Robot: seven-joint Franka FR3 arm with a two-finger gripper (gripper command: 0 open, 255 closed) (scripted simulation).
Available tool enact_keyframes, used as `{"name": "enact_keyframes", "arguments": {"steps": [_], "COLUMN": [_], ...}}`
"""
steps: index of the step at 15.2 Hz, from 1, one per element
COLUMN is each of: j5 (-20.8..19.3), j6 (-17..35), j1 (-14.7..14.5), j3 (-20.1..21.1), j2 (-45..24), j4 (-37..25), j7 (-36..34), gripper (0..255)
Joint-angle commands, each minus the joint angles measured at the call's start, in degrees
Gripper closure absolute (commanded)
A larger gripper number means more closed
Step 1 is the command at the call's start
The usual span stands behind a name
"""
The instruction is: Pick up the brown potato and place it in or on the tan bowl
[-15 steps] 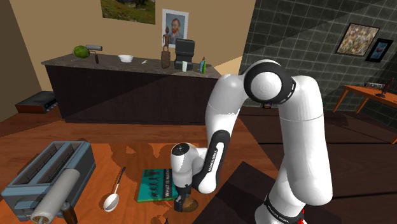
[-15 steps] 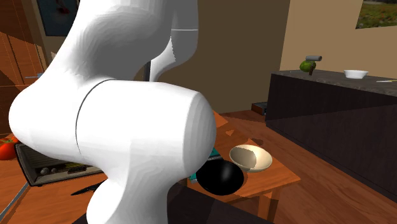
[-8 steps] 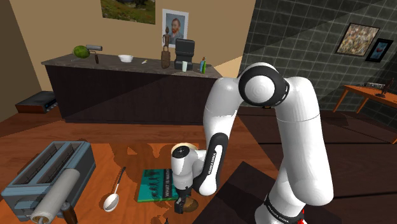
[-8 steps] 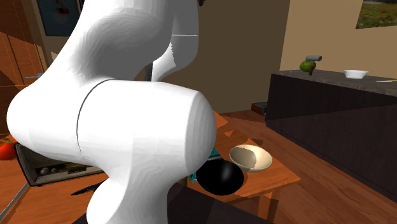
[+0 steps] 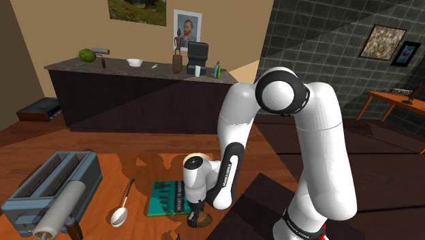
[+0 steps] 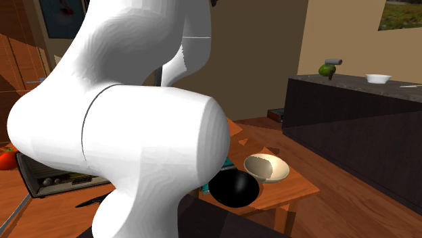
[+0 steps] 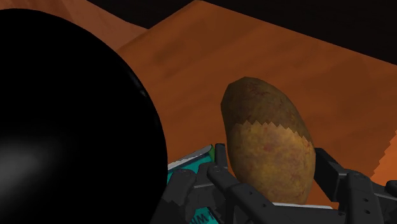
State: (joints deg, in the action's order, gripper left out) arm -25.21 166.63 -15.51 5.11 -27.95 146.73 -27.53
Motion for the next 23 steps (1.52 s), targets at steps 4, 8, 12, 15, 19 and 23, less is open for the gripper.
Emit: {"name": "enact_keyframes", "arguments": {"steps": [4,8,12,15,19,23], "j5": [0.0,1.9,4.3,6.6,9.9,13.5], "j6": [0.0,-2.7,-5.4,-7.6,-10.5,-13.6], "j1": [0.0,2.1,4.2,5.6,7.1,8.1], "j3": [0.0,2.5,5.1,7.0,9.3,11.1], "j2": [0.0,4.0,8.1,11.1,15.2,19.3], "j4": [0.0,1.6,2.9,3.8,4.7,5.4], "j7": [0.0,1.7,3.7,5.5,8.1,10.8], "gripper": [255,255,255,255,255,255]}}
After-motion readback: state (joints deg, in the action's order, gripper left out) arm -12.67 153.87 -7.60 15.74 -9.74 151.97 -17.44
